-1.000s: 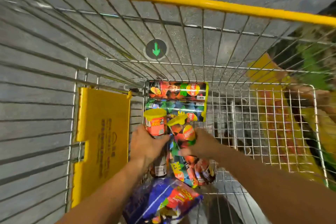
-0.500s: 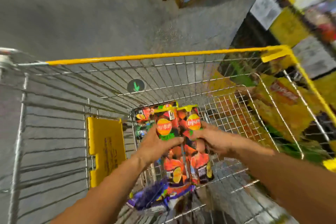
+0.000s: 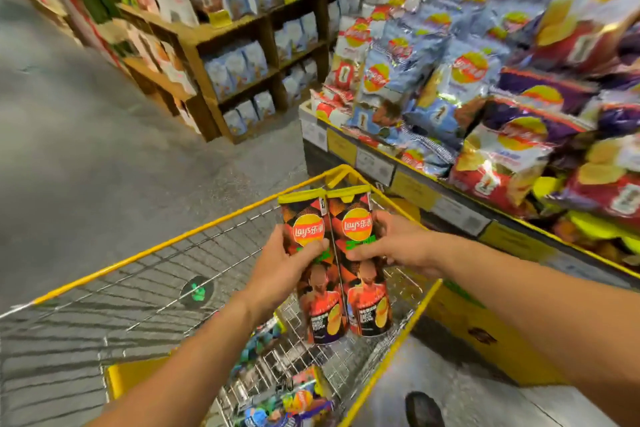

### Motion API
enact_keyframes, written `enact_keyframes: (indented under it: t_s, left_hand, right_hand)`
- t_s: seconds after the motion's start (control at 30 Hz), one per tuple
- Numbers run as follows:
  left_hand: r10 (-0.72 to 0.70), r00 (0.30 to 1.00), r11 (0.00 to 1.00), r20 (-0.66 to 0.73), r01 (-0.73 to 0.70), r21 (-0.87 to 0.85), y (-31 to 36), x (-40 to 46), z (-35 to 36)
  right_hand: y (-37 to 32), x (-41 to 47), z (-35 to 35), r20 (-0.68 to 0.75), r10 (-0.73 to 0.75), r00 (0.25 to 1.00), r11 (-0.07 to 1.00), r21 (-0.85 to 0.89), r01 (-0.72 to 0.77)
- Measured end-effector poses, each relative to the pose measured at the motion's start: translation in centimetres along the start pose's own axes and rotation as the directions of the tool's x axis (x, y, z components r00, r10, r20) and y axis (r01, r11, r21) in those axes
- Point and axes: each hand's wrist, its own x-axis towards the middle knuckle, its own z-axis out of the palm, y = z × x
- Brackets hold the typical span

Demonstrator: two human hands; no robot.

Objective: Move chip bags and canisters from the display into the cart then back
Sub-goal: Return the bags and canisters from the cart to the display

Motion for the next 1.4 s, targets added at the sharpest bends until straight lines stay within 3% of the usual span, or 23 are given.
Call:
enact_keyframes:
  t_s: [0.27, 0.37, 0.53, 0.93, 1.2, 1.4]
  left_hand:
    - [0.173, 0.978, 0.972, 0.12, -0.189, 0.138, 7.5, 1.7, 9.3]
    - [0.211, 0.958, 0.956, 0.195, -0.243, 0.162, 9.7, 2.1, 13.4]
    - [0.296, 0.88, 0.908, 0.371, -0.38, 0.178, 14.3, 2.0, 23.2]
    - [0.453, 0.698, 0.765, 0.554, -0.624, 0.161, 22.3, 0.6, 43.8]
    - [0.529, 0.57, 0.604, 0.628, -0.773, 0.192, 27.9, 2.0, 53.9]
    - [0.548, 0.623, 0.557, 0.558, -0.77, 0.312, 30.9, 7.0, 58.7]
  right_hand:
    - [-0.6, -7.0, -9.5, -0.166, -0.091, 0.982, 0.992, 0.073, 0.104]
    - [-0.5, -10.0, -13.2, -0.2, -0.137, 0.97, 0.989, 0.021, 0.144]
    - [0.6, -17.7, -21.5, -0.315, -0.146, 0.938, 0.989, -0.045, 0.139]
    - [5.9, -30.8, -37.1, -0.55, -0.142, 0.823, 0.989, -0.052, 0.136]
    - [8.3, -33.8, -44.5, -0.747, -0.164, 0.644, 0.983, -0.066, 0.174]
    - [9.1, -33.1, -50.0, -0.897, -0.111, 0.427, 0.991, -0.065, 0.121]
